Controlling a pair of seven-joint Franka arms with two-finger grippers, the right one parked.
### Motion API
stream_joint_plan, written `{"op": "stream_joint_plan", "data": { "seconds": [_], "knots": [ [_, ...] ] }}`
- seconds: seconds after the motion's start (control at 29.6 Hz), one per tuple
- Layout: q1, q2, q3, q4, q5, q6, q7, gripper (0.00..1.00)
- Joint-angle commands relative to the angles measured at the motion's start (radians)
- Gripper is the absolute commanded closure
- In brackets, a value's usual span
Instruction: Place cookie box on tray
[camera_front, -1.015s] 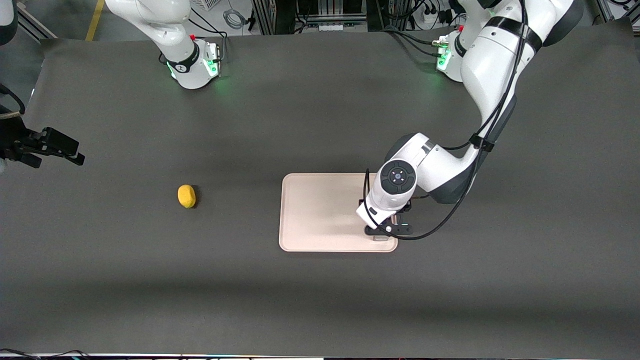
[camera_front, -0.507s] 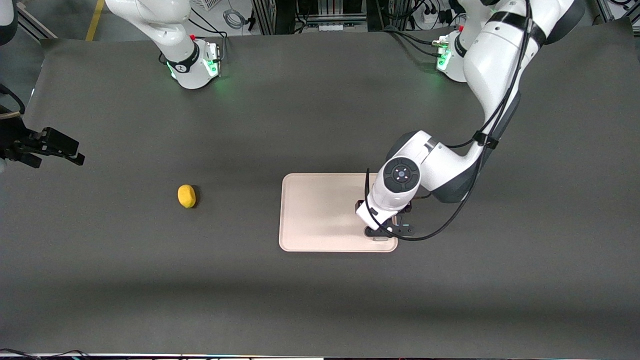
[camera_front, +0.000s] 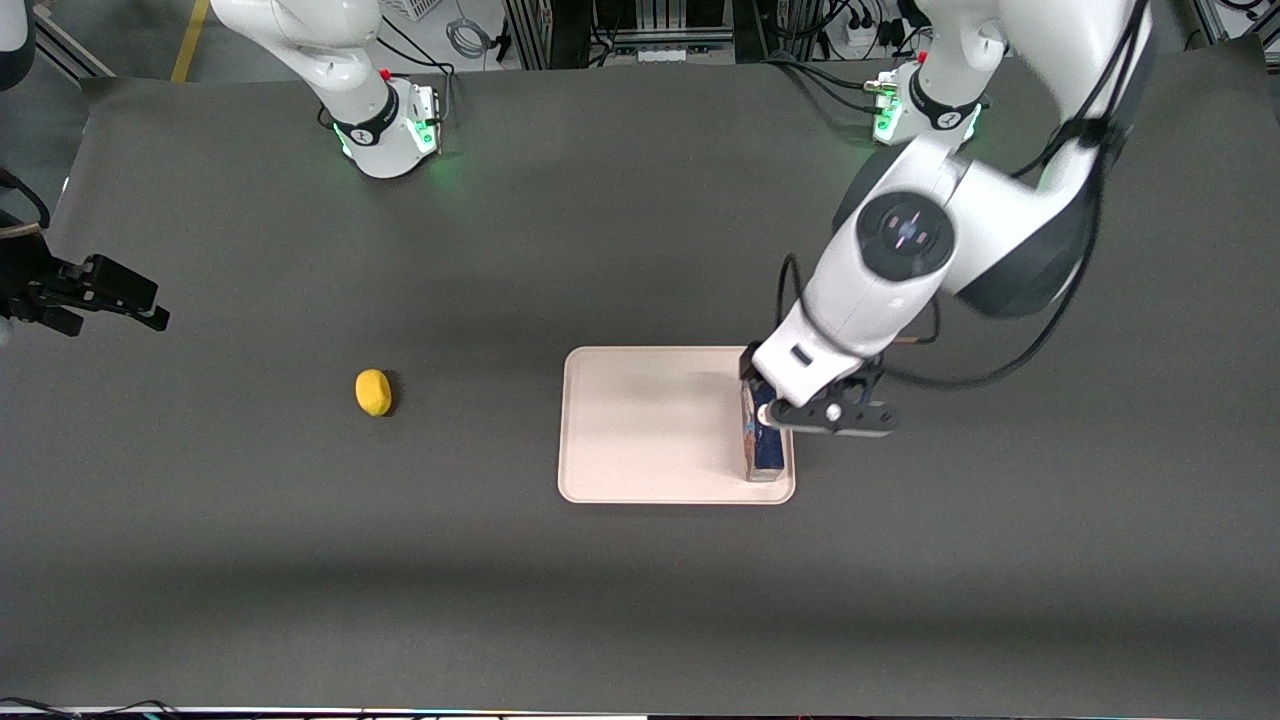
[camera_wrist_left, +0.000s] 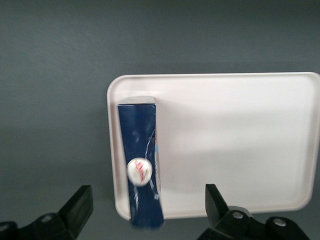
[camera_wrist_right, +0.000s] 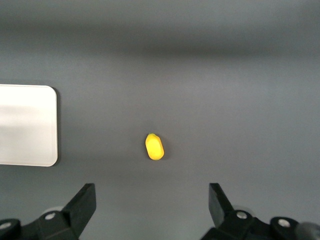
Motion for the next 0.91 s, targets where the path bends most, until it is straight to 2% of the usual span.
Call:
{"op": "stream_joint_plan", "data": {
  "seconds": [0.0,0.07,0.17,0.24,0.47,0.88],
  "knots": [
    [0.009,-0.172,0.07,-0.162,-0.024,0.006,0.105,0.0],
    [0.009,-0.217,0.109,-0.197,-0.039,0.006,0.157,0.0],
    [0.007,-0.284,0.177,-0.258,-0.116,0.007,0.202,0.0],
    [0.007,-0.323,0.212,-0.294,-0.131,0.012,0.229,0.0],
    [0.006,-0.421,0.265,-0.369,-0.138,0.001,0.279,0.0],
    [0.004,-0.446,0.291,-0.375,-0.145,-0.013,0.279,0.0]
  ]
}}
